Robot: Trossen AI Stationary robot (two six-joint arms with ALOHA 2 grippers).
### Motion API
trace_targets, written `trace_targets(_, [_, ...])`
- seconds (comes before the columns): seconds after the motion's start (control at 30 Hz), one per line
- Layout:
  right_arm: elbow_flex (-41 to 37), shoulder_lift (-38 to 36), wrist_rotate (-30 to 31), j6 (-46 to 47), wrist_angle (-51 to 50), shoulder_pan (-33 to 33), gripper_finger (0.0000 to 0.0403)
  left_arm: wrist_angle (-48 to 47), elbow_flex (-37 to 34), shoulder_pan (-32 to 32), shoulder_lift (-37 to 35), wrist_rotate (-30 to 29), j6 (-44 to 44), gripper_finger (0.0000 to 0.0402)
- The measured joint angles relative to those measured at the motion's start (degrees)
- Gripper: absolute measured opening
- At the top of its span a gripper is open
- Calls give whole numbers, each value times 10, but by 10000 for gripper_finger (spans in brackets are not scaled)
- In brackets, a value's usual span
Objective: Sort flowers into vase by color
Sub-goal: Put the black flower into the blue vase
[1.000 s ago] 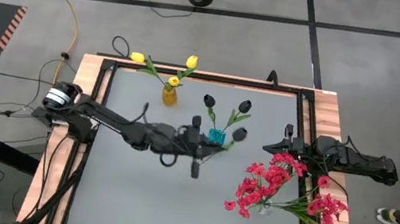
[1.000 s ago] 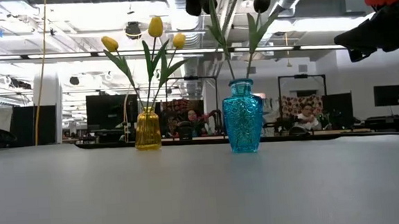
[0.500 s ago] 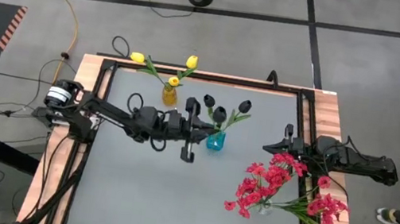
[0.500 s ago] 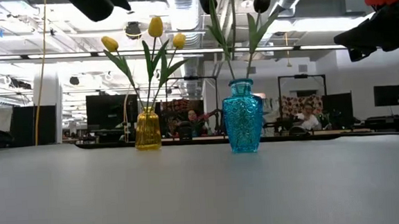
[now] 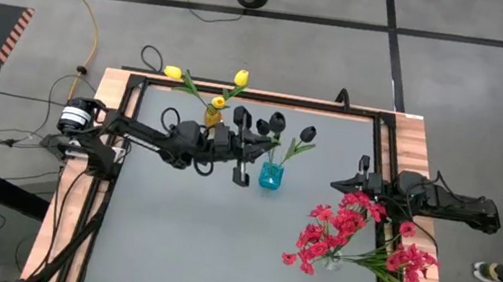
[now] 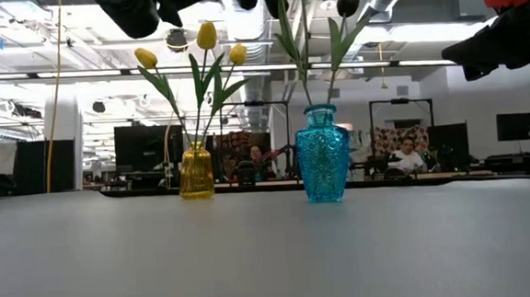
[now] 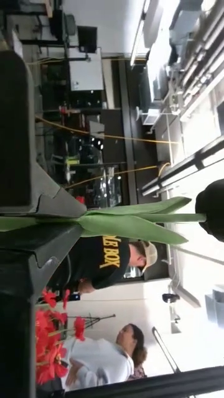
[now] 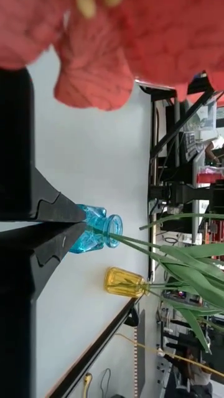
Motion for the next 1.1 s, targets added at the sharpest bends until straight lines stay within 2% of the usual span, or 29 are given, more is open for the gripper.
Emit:
trace_targets(0.3, [0,0,0,0,0,0,32,-7,0,-2,0,15,-10,0])
trace_targets(0.67, [0,0,1,3,-7,0,32,60,26,-1,75,10,-8,0])
trace_targets(0.97, [0,0,1,1,-20,0,32,-3,27,-1,75,-15,1,0])
trace_targets(1.1, [0,0,1,1,-19,0,32,-61,27,-1,75,-58,-11,0])
